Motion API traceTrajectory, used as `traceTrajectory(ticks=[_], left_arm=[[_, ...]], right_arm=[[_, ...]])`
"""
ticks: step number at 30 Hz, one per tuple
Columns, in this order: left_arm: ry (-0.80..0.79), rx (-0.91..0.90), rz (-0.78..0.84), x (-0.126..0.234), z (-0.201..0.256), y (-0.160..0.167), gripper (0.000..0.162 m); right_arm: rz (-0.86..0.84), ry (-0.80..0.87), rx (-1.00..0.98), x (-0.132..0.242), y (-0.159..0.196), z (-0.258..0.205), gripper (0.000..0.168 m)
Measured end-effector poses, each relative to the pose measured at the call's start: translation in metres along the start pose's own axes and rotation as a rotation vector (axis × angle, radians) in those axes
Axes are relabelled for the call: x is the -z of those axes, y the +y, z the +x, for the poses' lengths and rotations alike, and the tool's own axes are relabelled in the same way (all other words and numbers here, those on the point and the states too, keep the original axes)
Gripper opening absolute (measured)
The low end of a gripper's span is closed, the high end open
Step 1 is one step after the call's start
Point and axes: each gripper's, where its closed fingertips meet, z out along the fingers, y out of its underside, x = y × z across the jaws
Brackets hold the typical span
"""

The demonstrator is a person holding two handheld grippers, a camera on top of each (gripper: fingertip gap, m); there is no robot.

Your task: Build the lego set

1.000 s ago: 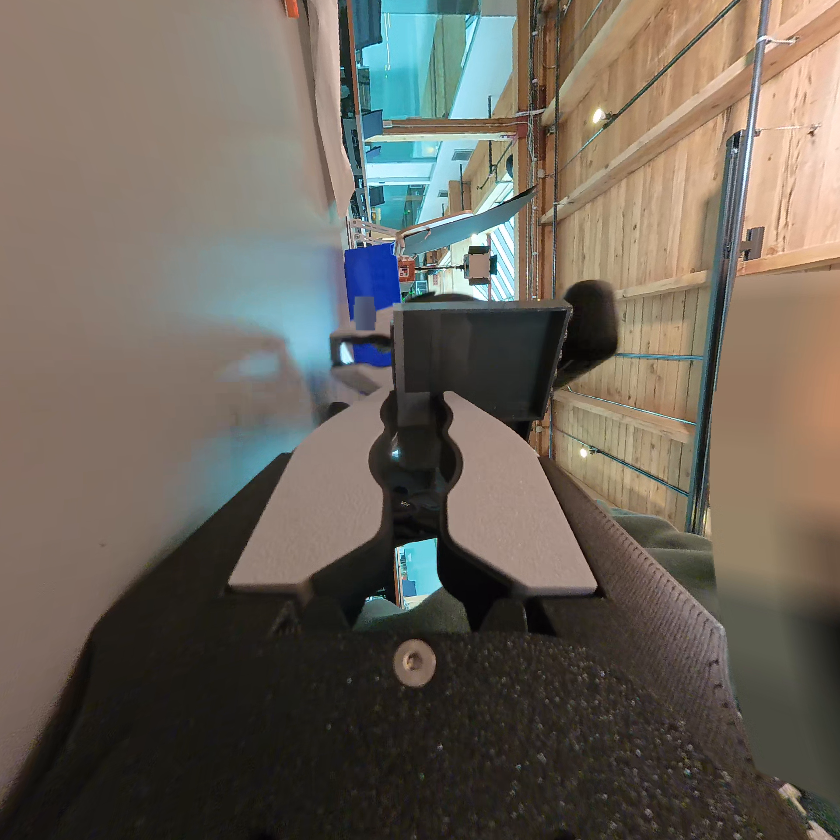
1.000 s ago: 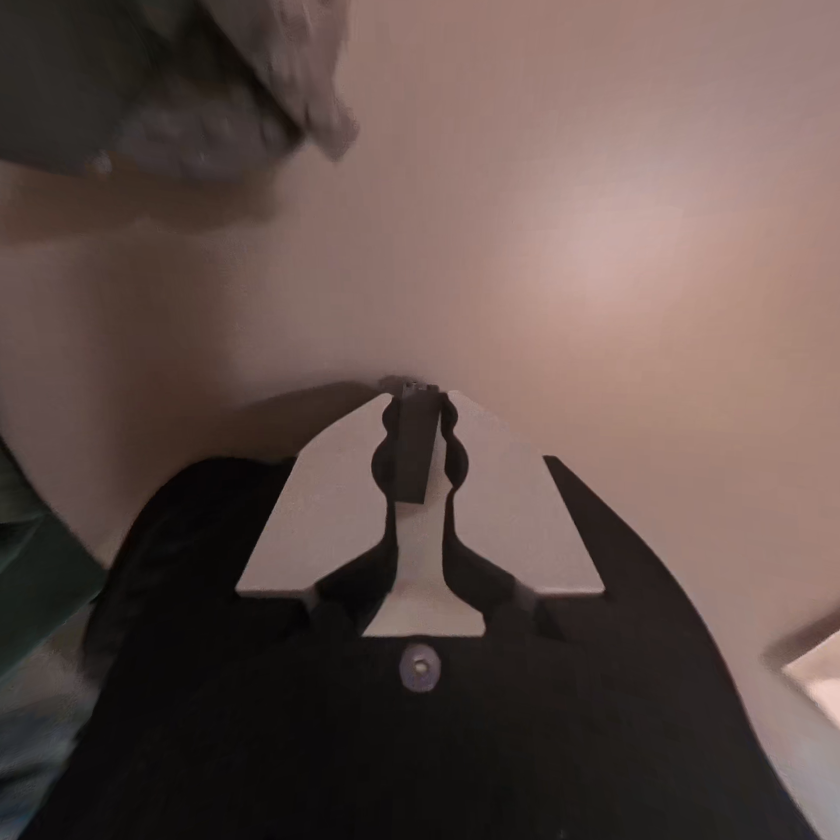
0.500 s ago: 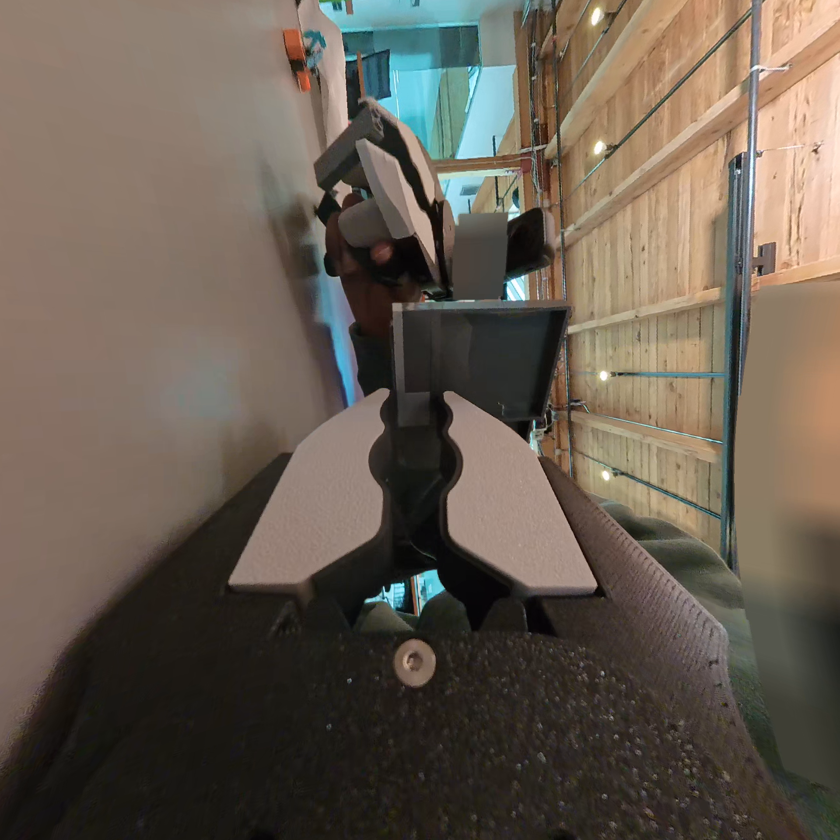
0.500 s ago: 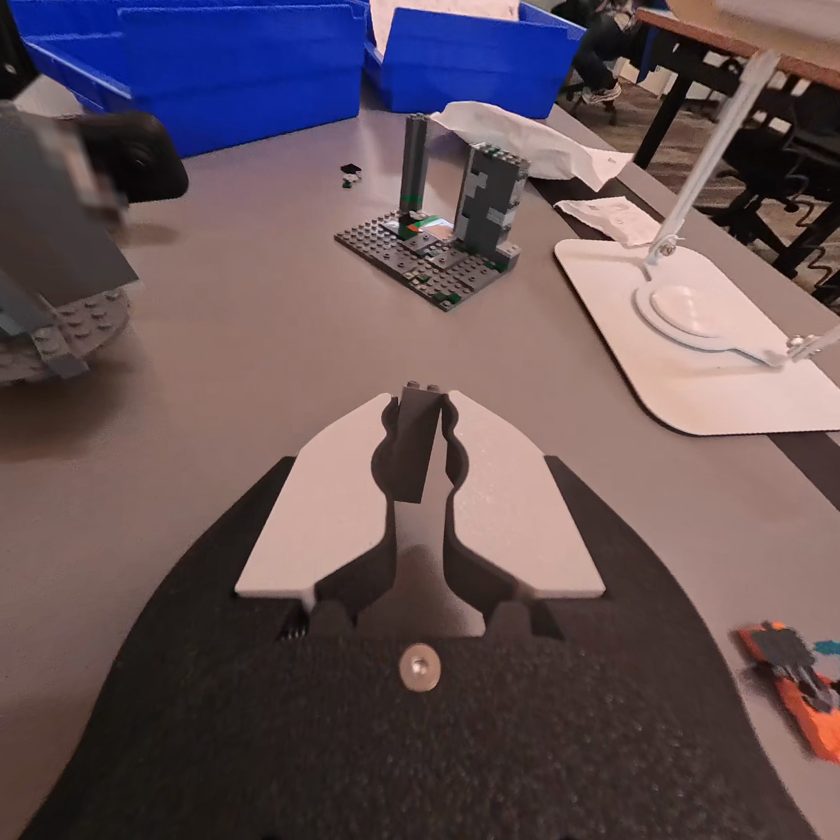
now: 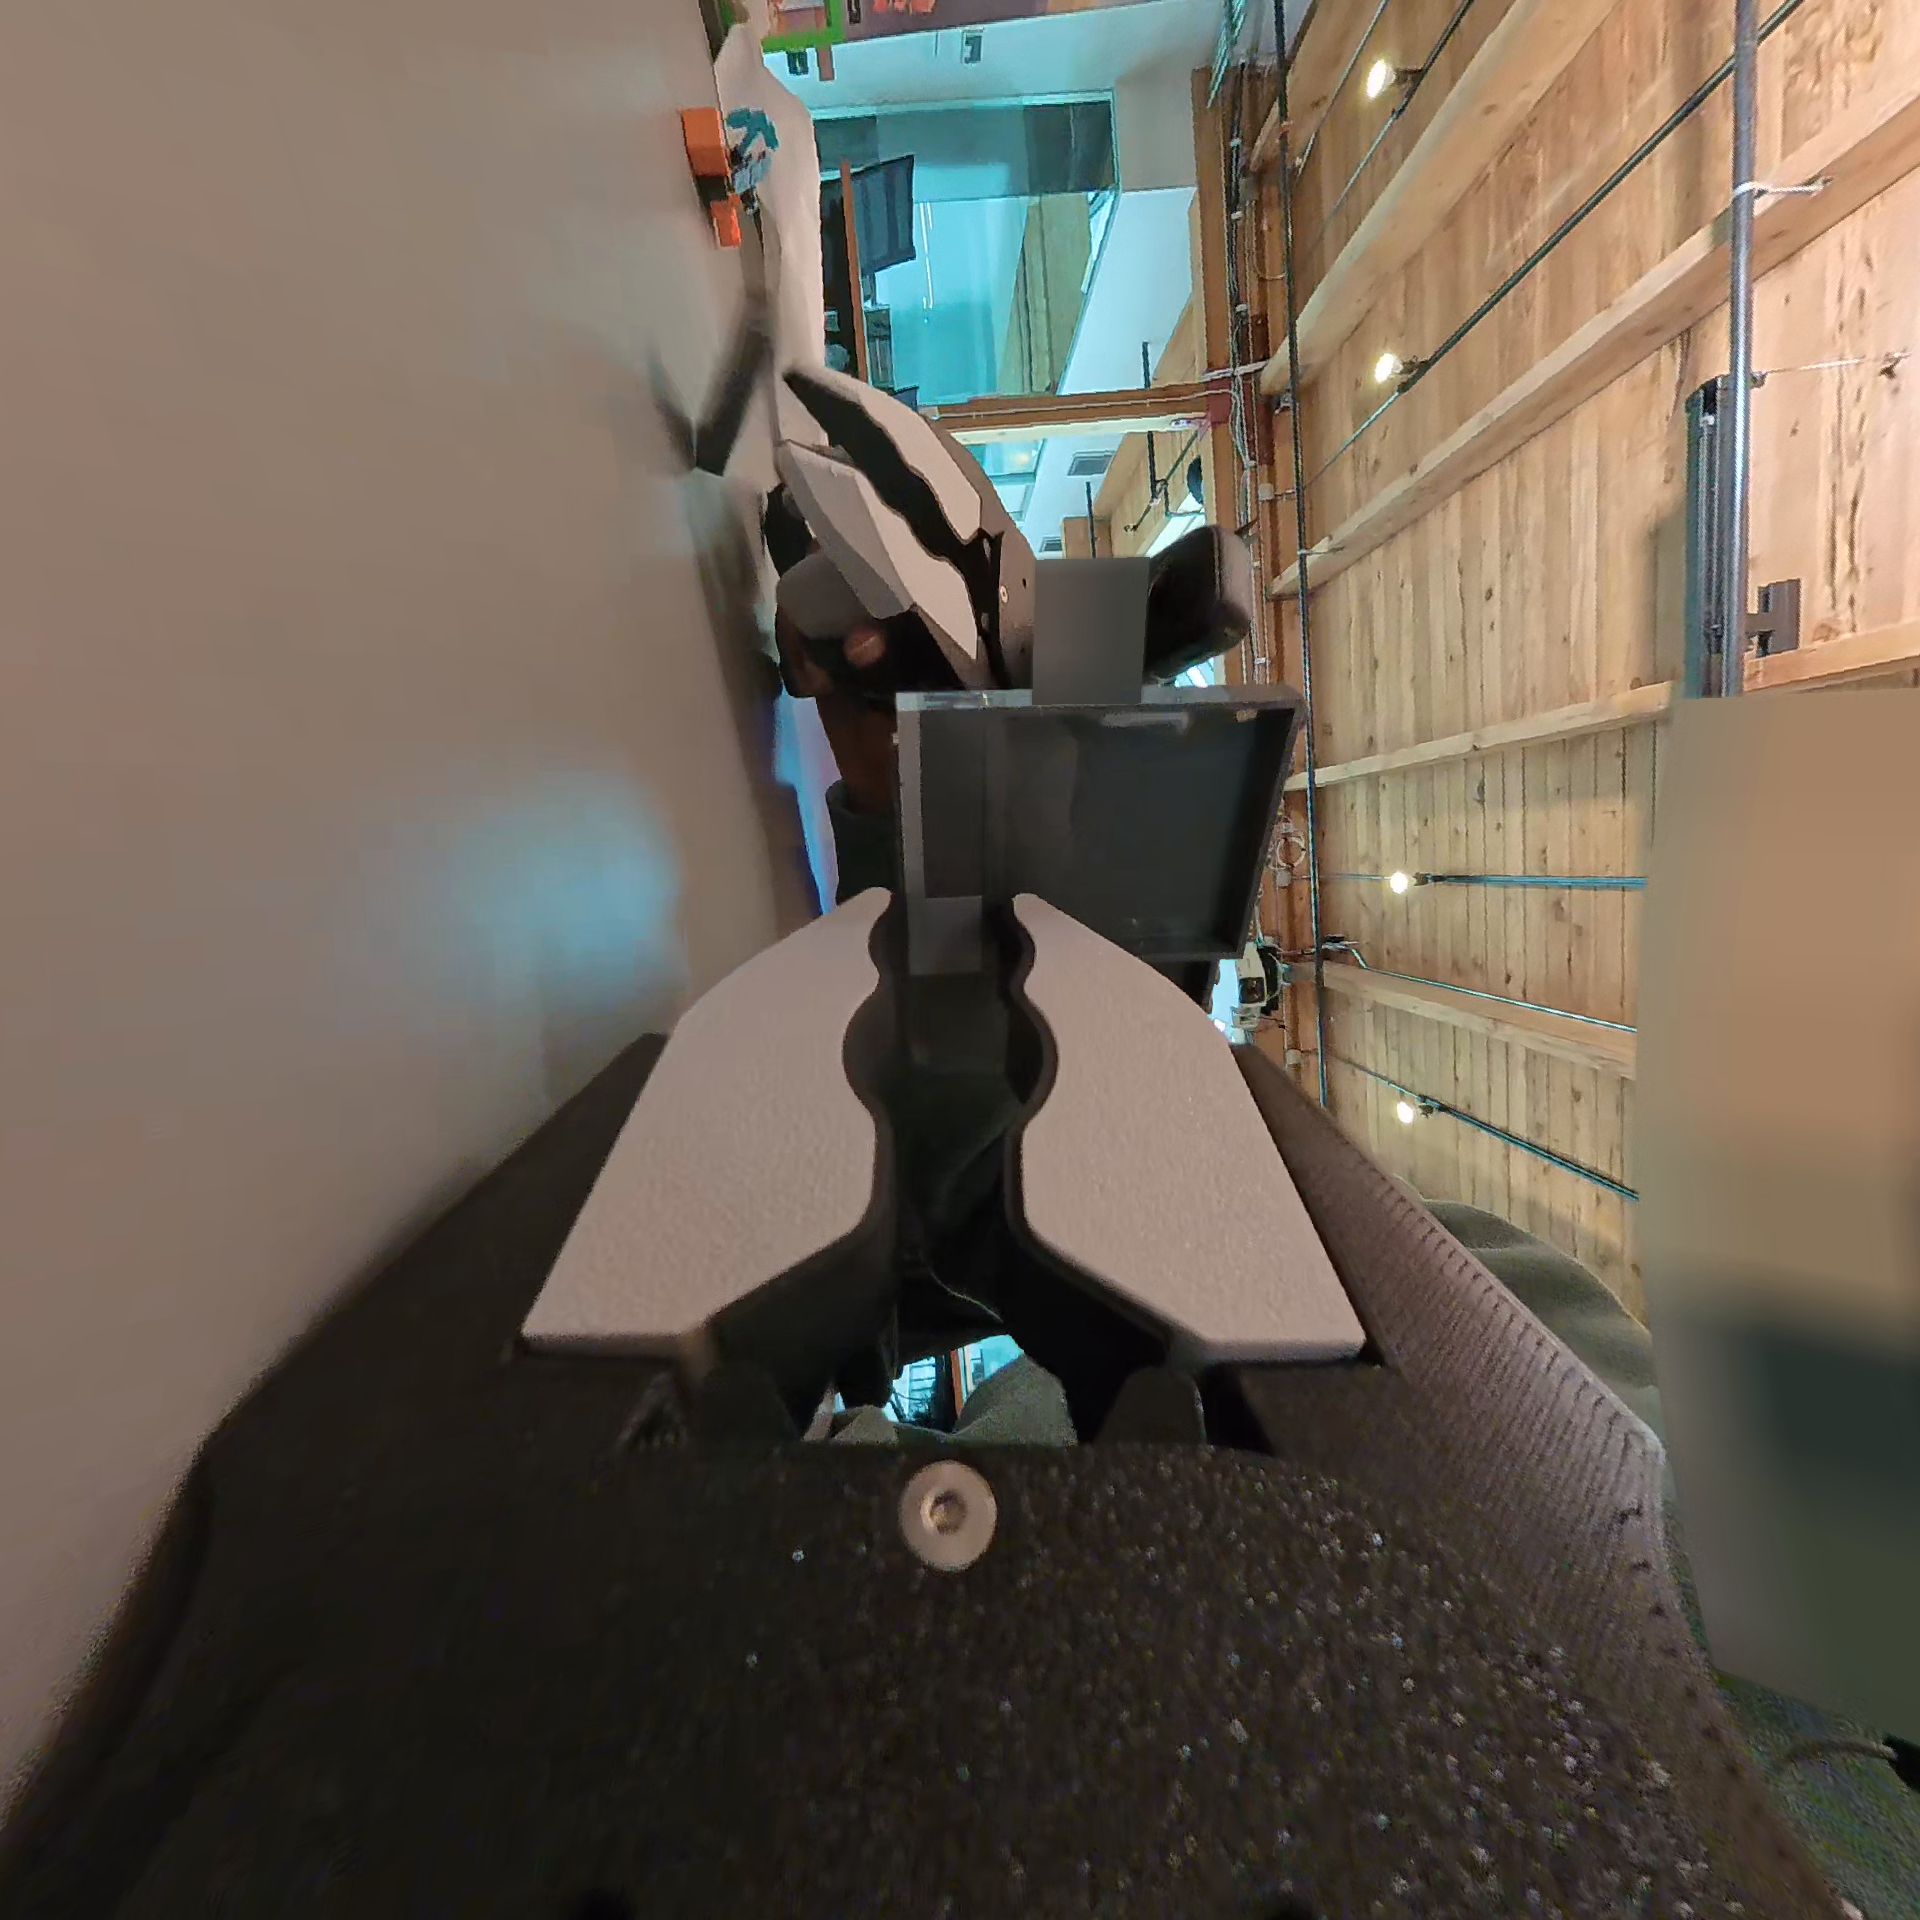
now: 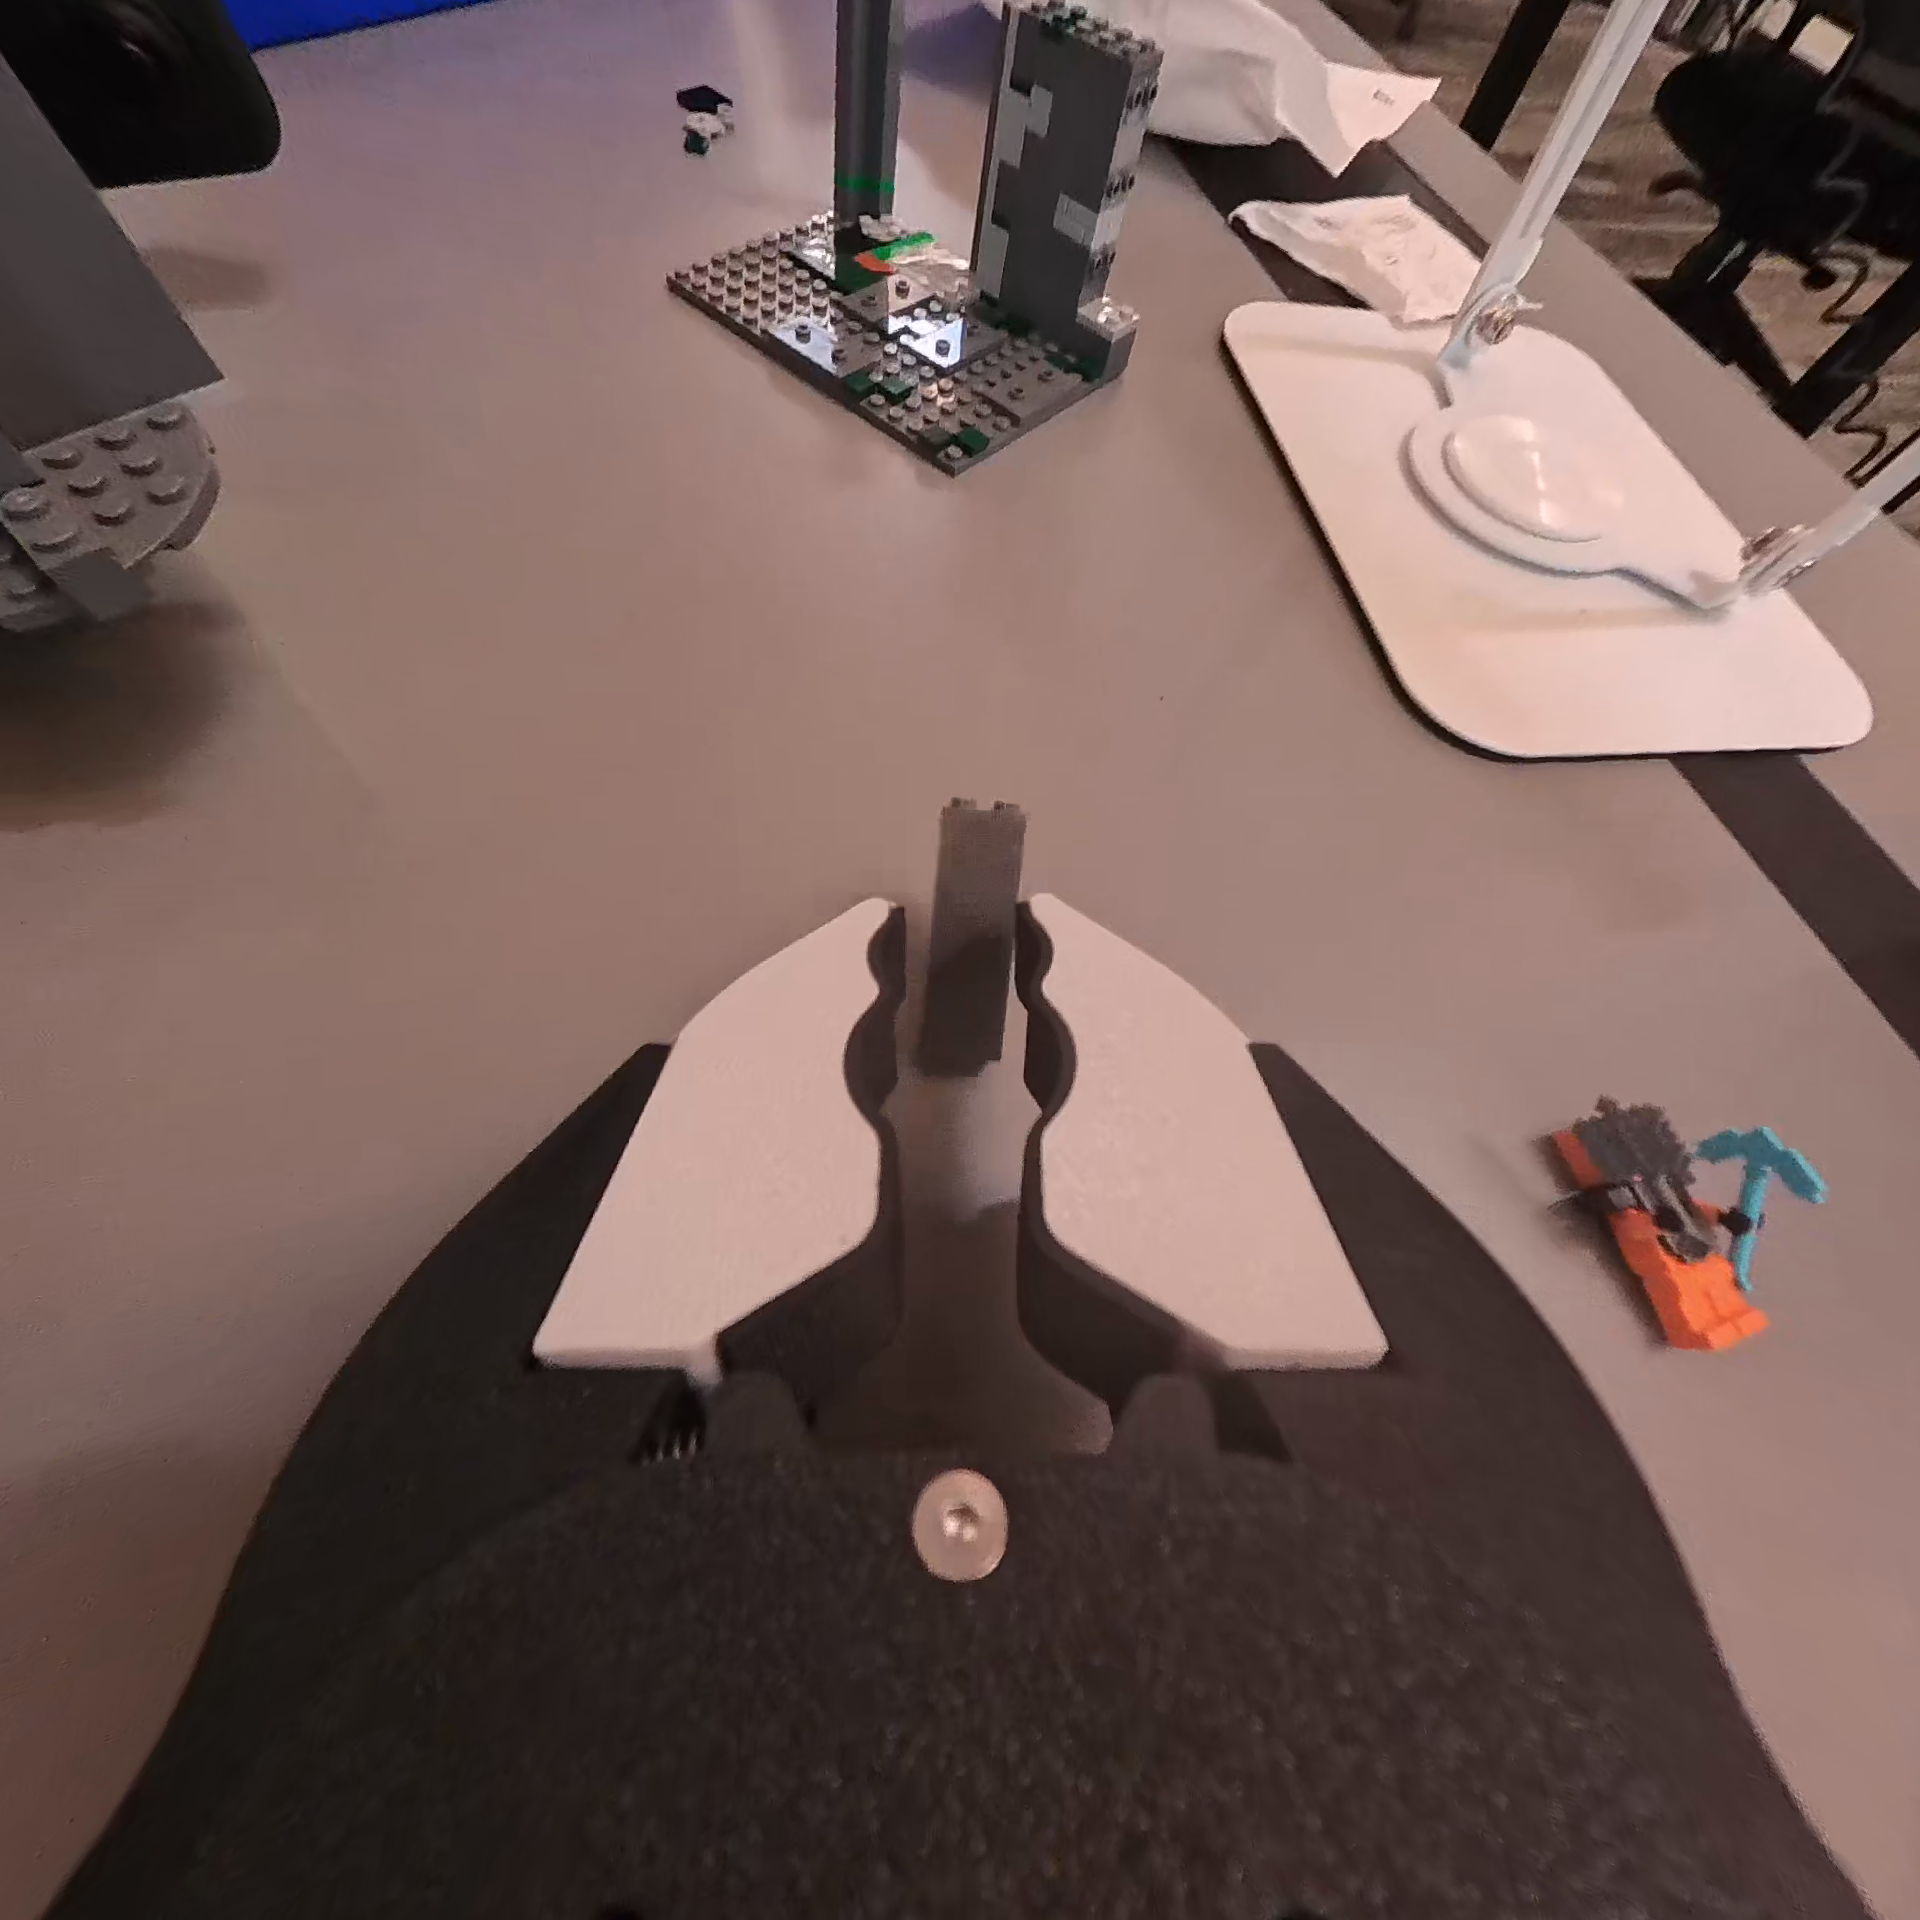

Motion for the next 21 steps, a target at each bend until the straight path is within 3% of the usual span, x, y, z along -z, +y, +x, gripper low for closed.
traceTrajectory(ticks=[9, 14, 21], left_arm=[[0.023, 0.003, 0.001, 0.002, 0.003, 0.0, 0.016], [0.03, 0.003, -0.011, 0.0, 0.003, 0.003, 0.016], [0.061, -0.006, -0.027, 0.003, 0.01, 0.005, 0.016]], right_arm=[[-0.188, -0.04, -0.042, 0.006, 0.002, 0.005, 0.016], [-0.523, -0.245, -0.234, -0.009, -0.011, -0.005, 0.019], [-1.095, -0.229, -0.079, -0.037, -0.003, 0.002, 0.021]])
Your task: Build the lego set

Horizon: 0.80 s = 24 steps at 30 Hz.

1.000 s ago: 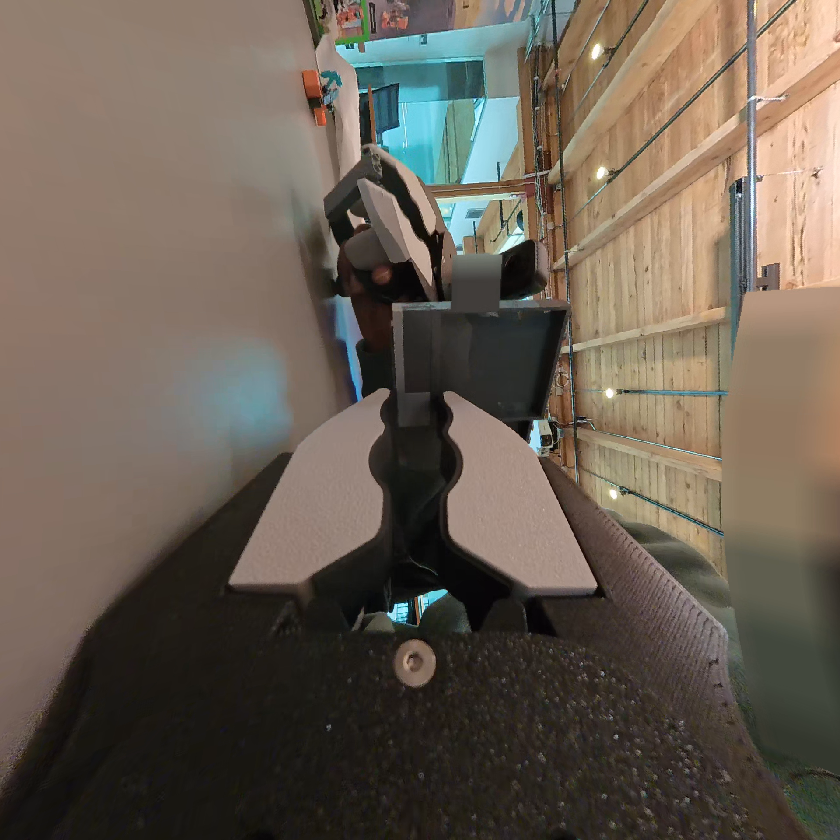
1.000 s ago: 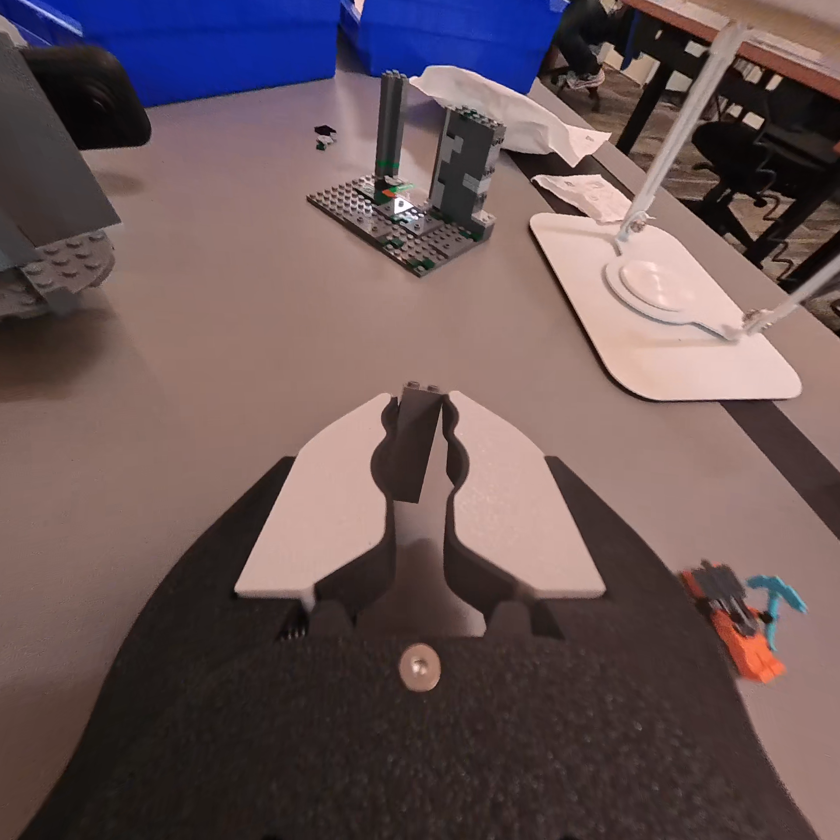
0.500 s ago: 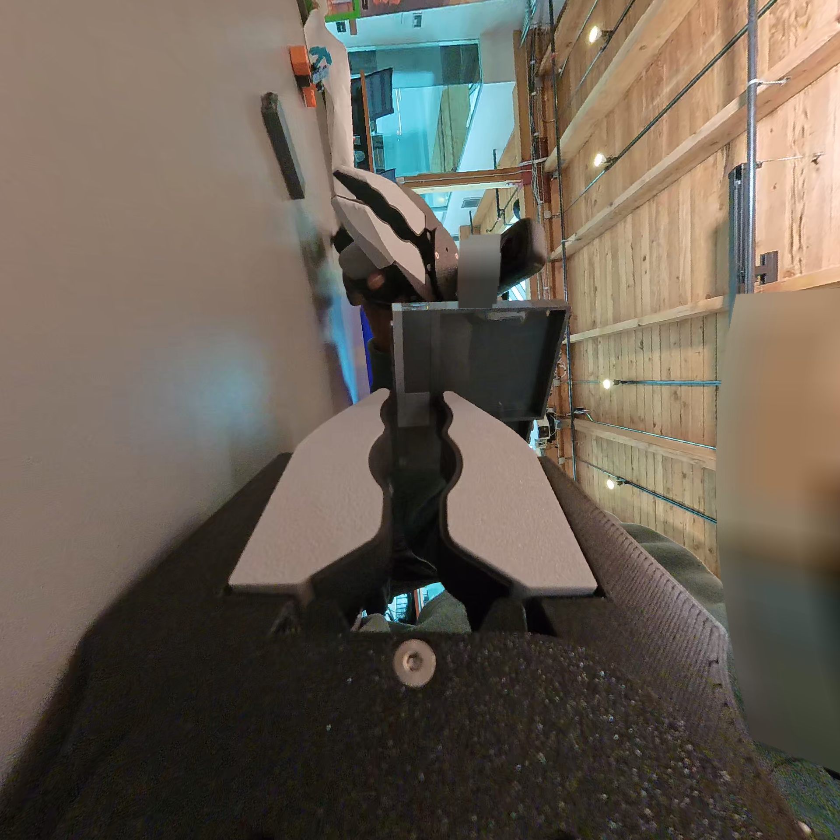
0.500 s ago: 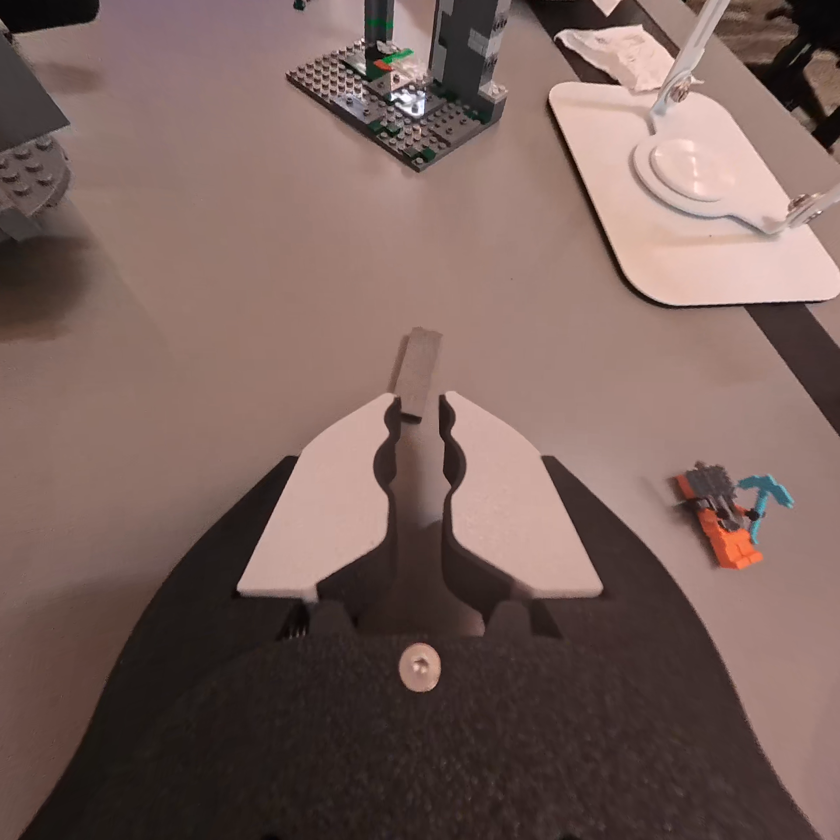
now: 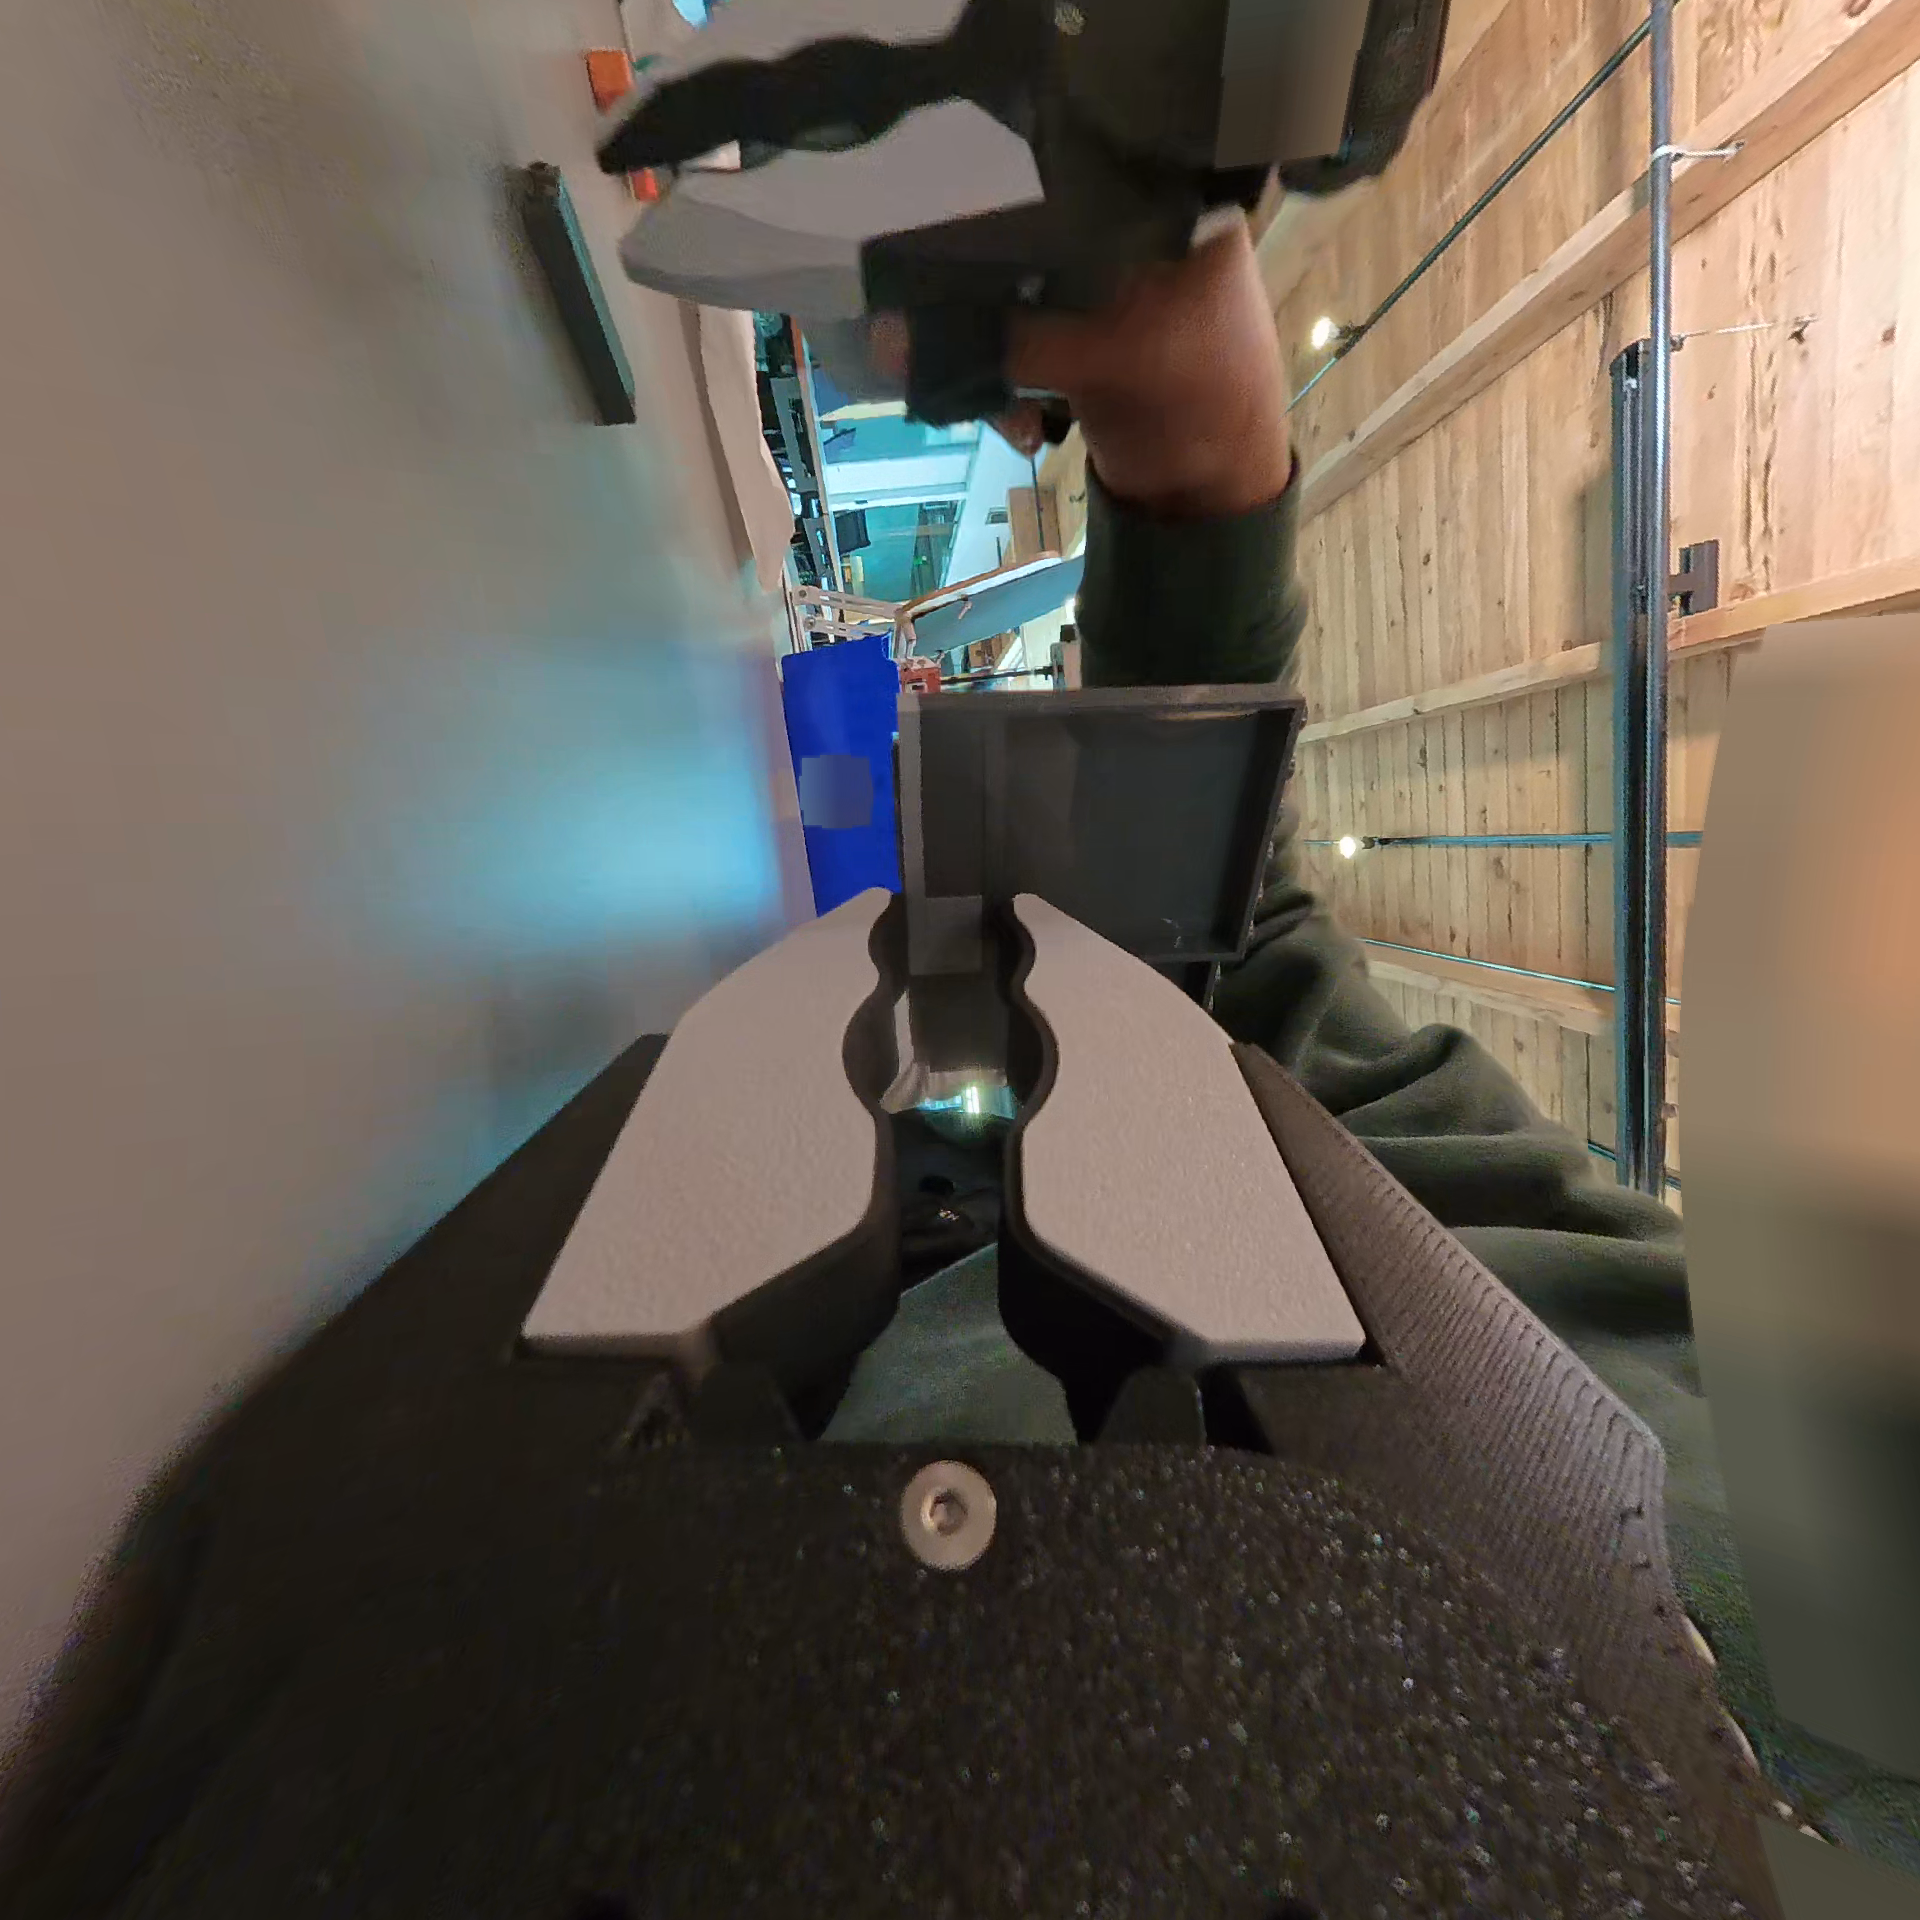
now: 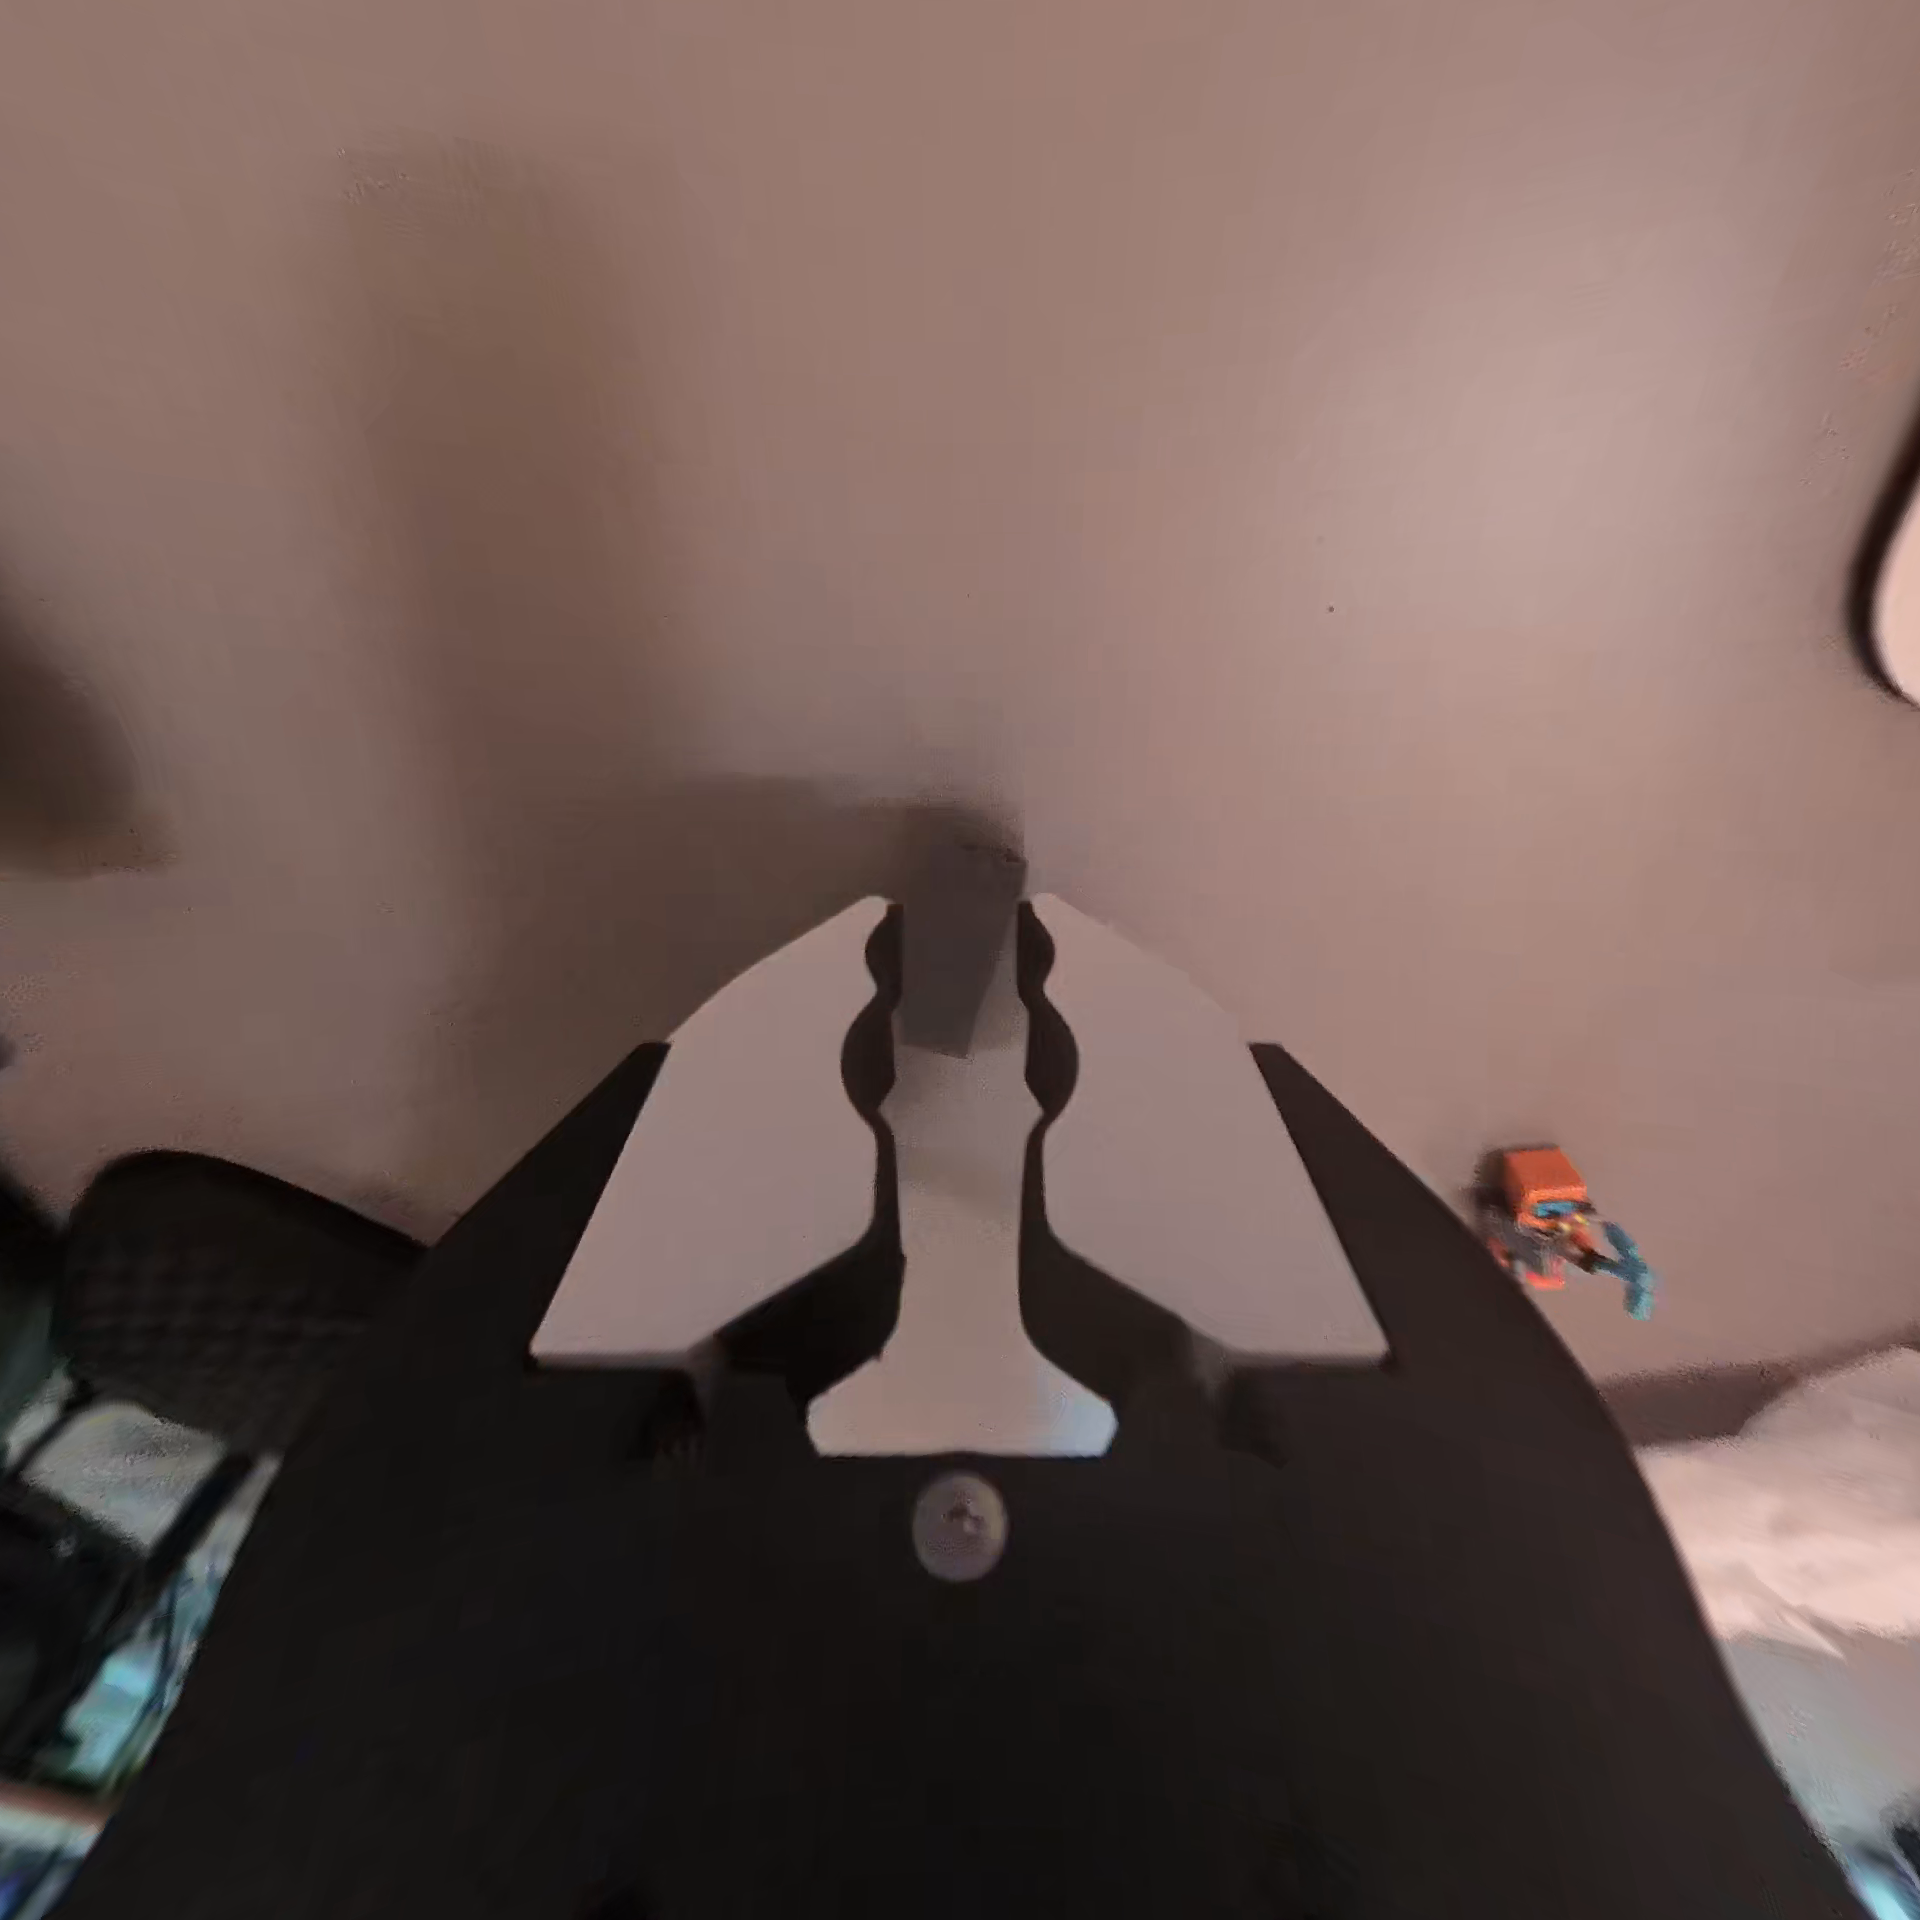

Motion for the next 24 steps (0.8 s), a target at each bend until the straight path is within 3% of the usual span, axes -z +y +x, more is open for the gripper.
traceTrajectory(ticks=[8, 16, 20, 24], left_arm=[[0.06, 0.003, -0.034, 0.005, 0.01, 0.005, 0.016], [0.092, -0.007, -0.045, 0.01, 0.016, 0.008, 0.016], [0.09, -0.012, -0.038, 0.013, 0.016, 0.007, 0.015], [0.083, -0.016, -0.031, 0.015, 0.015, 0.005, 0.016]], right_arm=[[-0.406, 0.064, 0.036, -0.014, 0.001, 0.001, 0.023], [-0.511, 0.089, 0.025, -0.016, 0.005, 0.003, 0.016], [-0.32, 0.095, 0.069, -0.005, -0.013, 0.005, 0.016], [0.22, 0.042, 0.073, 0.025, -0.055, 0.007, 0.016]])
